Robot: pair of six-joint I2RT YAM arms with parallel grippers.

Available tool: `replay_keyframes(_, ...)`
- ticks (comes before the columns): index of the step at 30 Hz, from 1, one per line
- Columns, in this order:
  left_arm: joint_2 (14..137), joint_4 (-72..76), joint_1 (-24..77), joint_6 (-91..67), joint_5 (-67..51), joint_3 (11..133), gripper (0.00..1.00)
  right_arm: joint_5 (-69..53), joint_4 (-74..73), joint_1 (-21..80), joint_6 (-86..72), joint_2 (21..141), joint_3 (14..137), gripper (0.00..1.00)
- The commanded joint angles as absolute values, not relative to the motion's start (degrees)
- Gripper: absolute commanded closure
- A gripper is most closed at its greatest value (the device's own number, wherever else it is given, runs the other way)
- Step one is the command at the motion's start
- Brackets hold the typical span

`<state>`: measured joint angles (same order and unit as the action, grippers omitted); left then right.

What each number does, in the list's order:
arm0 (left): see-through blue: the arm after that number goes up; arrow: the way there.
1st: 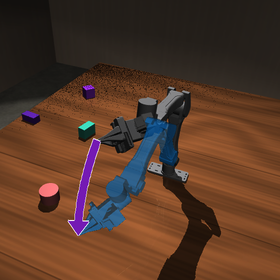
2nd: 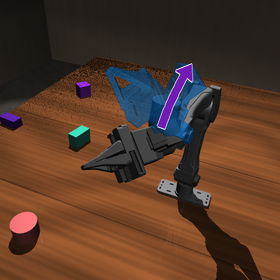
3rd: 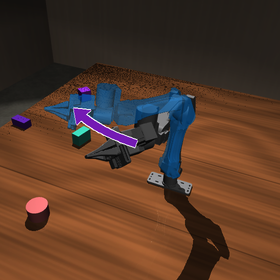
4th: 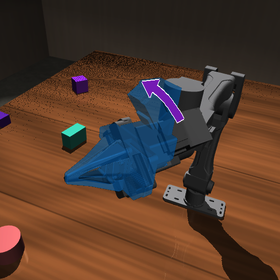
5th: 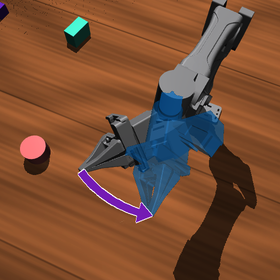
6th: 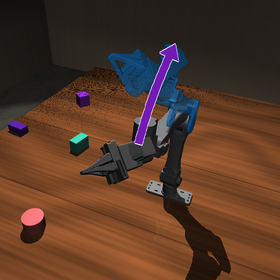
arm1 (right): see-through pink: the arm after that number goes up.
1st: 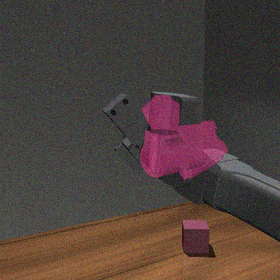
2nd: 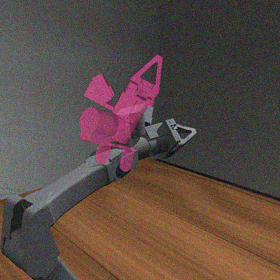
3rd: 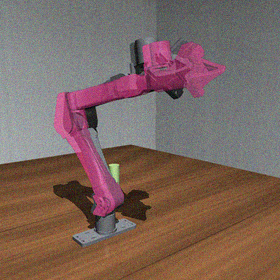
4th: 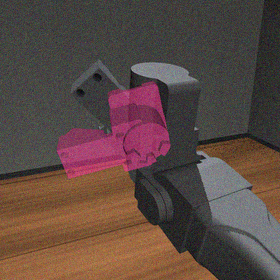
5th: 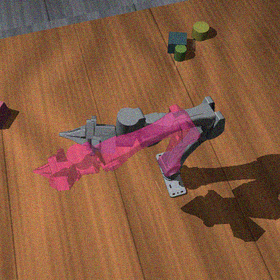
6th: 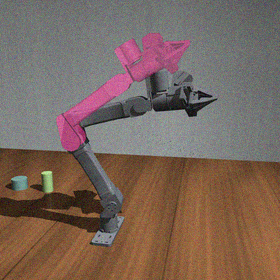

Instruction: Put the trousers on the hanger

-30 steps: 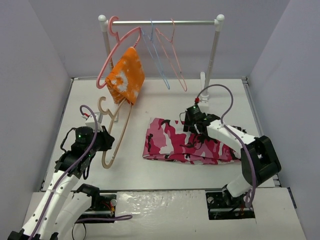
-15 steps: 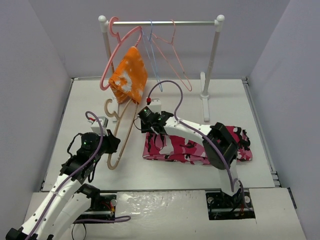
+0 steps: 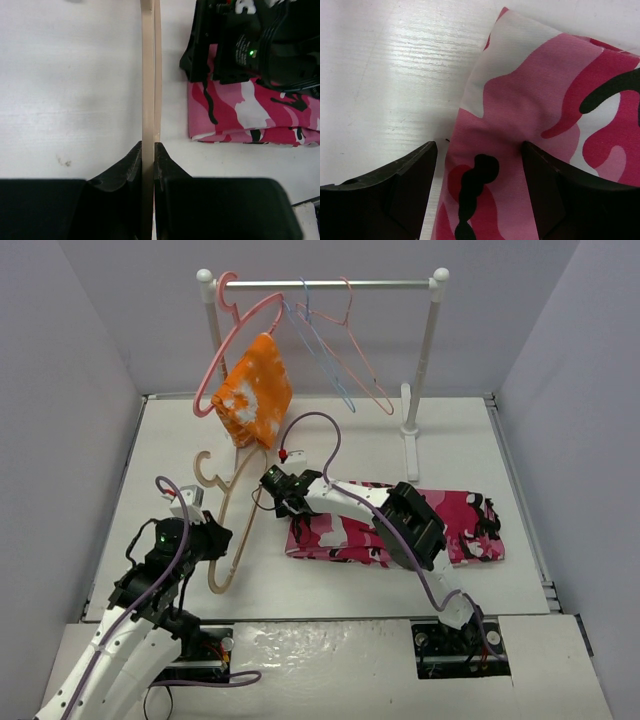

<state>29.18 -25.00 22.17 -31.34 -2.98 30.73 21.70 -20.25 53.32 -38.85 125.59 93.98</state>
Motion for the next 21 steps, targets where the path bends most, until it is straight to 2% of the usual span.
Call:
replay_keyframes(1, 28.8, -32.5, 22.6, -36.0, -0.7, 35.7, 1.0, 22.4, -24.7, 53.6, -40.9, 127.9, 95.1, 0.37)
replay_keyframes(5, 30.7, -36.0, 22.7, -37.5, -2.5, 38.5, 1.0, 21.6, -25.3, 53.5, -41.2, 128.5, 93.9, 0.5)
replay_keyframes(7, 31.2, -36.4, 22.8, -36.1, -3.0, 39.1, 1.0, 21.0, -25.3, 53.3, -41.4, 128.3, 93.2, 0.66)
replay_keyframes(9, 30.9, -35.0, 22.9, -35.3, -3.5, 38.6, 1.0, 20.5, -25.3, 53.2, -41.3, 127.7, 92.7, 0.77)
replay_keyframes(11, 30.3, -31.4, 23.1, -34.5, -5.1, 37.5, 1.0, 19.9, -25.2, 53.1, -40.9, 126.3, 91.9, 0.95)
replay_keyframes(12, 30.1, -30.0, 23.2, -34.2, -5.2, 37.0, 1.0, 19.6, -25.2, 53.1, -40.6, 125.6, 91.6, 0.99)
replay_keyframes(21, 35.6, -13.6, 25.6, -31.0, -5.6, 33.2, 1.0, 11.7, -20.7, 52.6, -33.5, 113.3, 87.8, 1.0)
